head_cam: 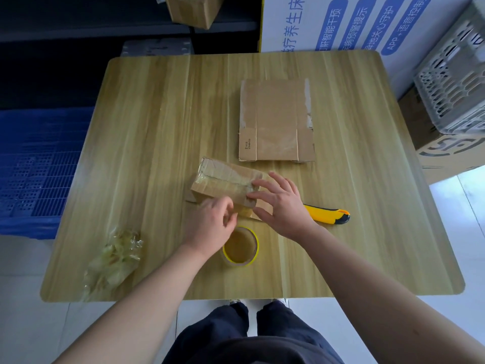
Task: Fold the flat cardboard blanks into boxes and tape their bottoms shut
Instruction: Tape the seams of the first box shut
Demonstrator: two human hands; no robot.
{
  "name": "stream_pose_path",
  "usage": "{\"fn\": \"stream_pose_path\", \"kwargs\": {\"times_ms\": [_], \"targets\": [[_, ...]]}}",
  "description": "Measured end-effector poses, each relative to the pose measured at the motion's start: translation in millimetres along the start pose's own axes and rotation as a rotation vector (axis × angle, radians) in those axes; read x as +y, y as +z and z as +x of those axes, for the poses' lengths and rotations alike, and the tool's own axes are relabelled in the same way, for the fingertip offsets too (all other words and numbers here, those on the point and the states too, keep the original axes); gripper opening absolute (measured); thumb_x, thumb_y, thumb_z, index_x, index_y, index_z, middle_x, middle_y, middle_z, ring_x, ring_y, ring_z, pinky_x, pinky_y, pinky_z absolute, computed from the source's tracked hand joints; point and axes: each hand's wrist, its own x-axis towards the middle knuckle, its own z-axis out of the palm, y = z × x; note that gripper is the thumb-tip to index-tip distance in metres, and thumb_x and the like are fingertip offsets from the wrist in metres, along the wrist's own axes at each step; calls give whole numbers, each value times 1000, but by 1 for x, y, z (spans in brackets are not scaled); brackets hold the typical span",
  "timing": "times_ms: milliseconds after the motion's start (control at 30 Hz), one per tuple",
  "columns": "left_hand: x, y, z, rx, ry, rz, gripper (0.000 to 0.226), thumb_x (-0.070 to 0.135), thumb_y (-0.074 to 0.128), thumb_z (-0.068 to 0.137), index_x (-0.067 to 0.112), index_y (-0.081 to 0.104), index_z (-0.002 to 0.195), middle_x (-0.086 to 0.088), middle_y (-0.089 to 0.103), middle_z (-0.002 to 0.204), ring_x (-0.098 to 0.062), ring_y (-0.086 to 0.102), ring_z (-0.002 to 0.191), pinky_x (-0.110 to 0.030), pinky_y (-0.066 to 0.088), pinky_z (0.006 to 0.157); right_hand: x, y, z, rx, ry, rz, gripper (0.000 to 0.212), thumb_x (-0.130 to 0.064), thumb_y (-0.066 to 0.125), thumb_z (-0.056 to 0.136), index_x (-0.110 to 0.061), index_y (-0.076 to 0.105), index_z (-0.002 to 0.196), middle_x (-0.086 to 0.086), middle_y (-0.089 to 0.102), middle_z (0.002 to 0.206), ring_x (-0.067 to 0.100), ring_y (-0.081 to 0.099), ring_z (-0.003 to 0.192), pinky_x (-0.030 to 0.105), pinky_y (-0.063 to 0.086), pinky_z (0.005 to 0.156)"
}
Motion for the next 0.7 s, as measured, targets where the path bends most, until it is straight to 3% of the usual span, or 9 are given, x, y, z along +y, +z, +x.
{"fn": "stream_pose_path", "kwargs": {"times_ms": [67,133,167,233,400,533,600,700], "targets": [[-1,-16,18,32,37,143,61,30,81,65,11,56,117,-10,58,117,-30,57,107,-39,49,87,1,-2,1,-18,-11,-25,34,-33,66,87,-32,65,121,-9,50,140,28,23,145,49,15,118],[-10,-26,38,-204,2,317,101,44,74,67,15,23,149,-10,20,157,-28,20,145,-44,20,116,1,-6,5,-20,-29,-49,34,-28,67,87,-31,65,121,-9,51,140,28,22,145,48,13,118],[-14,-28,47,-318,-16,395,109,50,69,70,19,7,153,-5,1,162,-24,1,149,-45,6,120,2,-10,7,-20,-34,-66,34,-27,66,87,-31,65,121,-9,52,140,29,22,145,46,11,118],[-17,-28,58,-427,-13,473,112,56,64,69,25,-3,153,-2,-9,162,-21,-10,149,-47,-5,119,4,-17,13,-15,-34,-98,32,-24,64,89,-31,65,120,-9,52,141,29,19,146,45,7,118],[-17,-32,76,-411,42,507,110,61,65,62,30,9,152,-4,17,151,-27,20,140,-46,5,119,3,-28,22,-32,-38,-127,43,-5,51,88,-30,66,120,-3,48,145,33,19,147,48,8,118],[-17,-36,103,-452,142,462,101,61,66,60,31,20,145,-5,8,160,-26,8,147,-42,11,118,2,-34,21,-48,2,-79,57,-1,42,80,-29,63,125,-1,38,153,30,14,148,43,6,118],[-13,-33,110,-478,206,438,94,61,68,56,29,26,135,-4,32,151,-25,22,143,-42,14,118,3,-34,19,-50,27,-60,61,-7,35,77,-30,62,127,0,34,155,28,15,148,40,6,118],[-2,-31,107,-379,13,407,101,71,69,55,27,24,134,-7,44,131,-29,44,122,-40,36,103,4,-27,18,83,152,60,58,-13,37,79,-27,60,130,5,40,151,29,31,140,40,23,114]]}}
